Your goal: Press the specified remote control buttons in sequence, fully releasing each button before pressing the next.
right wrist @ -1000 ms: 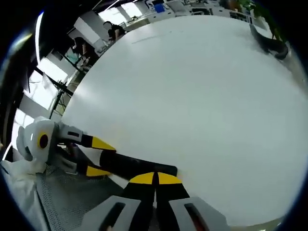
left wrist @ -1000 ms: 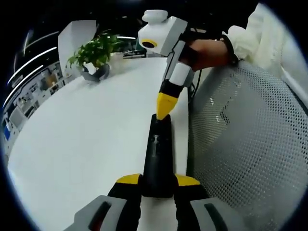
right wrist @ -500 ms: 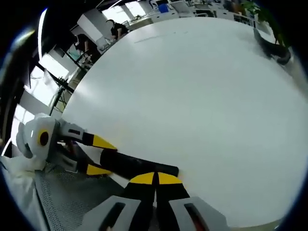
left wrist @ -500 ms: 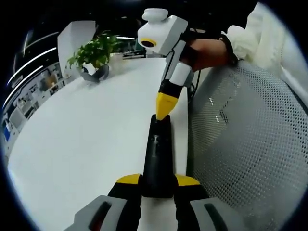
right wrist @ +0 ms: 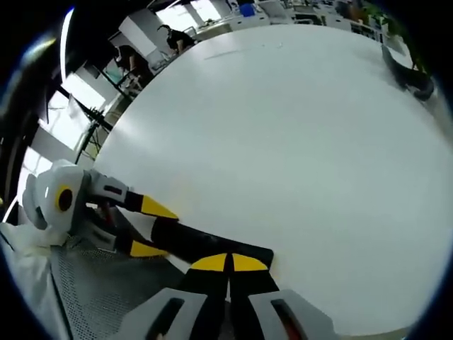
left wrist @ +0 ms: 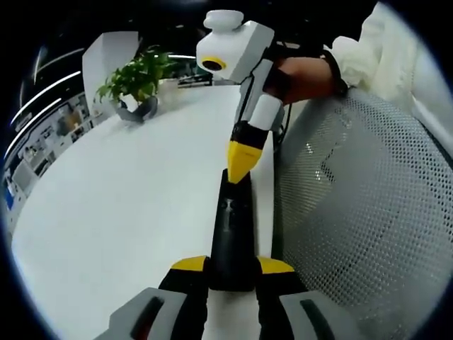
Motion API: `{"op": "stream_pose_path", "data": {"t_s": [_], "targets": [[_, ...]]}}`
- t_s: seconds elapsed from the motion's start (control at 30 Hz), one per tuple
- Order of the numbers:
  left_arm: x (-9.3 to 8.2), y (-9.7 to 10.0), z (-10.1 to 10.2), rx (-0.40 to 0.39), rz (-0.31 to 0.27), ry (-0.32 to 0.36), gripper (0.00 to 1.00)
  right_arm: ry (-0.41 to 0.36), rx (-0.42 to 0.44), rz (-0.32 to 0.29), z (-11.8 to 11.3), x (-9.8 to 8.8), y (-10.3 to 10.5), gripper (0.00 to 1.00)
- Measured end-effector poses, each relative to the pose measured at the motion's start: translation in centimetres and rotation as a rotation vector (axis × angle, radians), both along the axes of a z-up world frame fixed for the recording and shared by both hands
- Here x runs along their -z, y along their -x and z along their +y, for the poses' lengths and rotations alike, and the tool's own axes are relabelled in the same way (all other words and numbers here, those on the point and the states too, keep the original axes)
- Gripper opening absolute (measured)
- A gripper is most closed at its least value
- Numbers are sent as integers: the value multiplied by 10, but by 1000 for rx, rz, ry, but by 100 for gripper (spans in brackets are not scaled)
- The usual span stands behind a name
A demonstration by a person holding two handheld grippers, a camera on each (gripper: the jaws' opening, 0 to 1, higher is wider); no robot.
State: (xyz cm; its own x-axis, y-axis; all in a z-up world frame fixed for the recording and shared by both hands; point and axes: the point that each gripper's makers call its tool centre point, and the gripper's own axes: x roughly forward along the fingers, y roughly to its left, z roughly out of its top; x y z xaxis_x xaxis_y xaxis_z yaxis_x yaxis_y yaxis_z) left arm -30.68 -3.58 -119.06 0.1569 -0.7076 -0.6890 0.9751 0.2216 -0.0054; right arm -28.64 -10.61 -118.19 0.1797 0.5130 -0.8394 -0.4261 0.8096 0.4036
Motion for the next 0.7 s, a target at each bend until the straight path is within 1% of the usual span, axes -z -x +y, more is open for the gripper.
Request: {"op": "stream_pose_path", "data": {"t_s": [0.23,0.37,0.5,0.7], "targets": [[0,0,0,0,0,2,25,-18,22,18,-1,0,-1,0],[0,0,0,1,-1,3,25,-10,17,9,0,0,0,0],[0,0,0,2,-1,3,25,4,-7,-12,0,1,0,0],[0,0,0,3,-4,1,25,-2,-3,-3,0,0,0,0]]}}
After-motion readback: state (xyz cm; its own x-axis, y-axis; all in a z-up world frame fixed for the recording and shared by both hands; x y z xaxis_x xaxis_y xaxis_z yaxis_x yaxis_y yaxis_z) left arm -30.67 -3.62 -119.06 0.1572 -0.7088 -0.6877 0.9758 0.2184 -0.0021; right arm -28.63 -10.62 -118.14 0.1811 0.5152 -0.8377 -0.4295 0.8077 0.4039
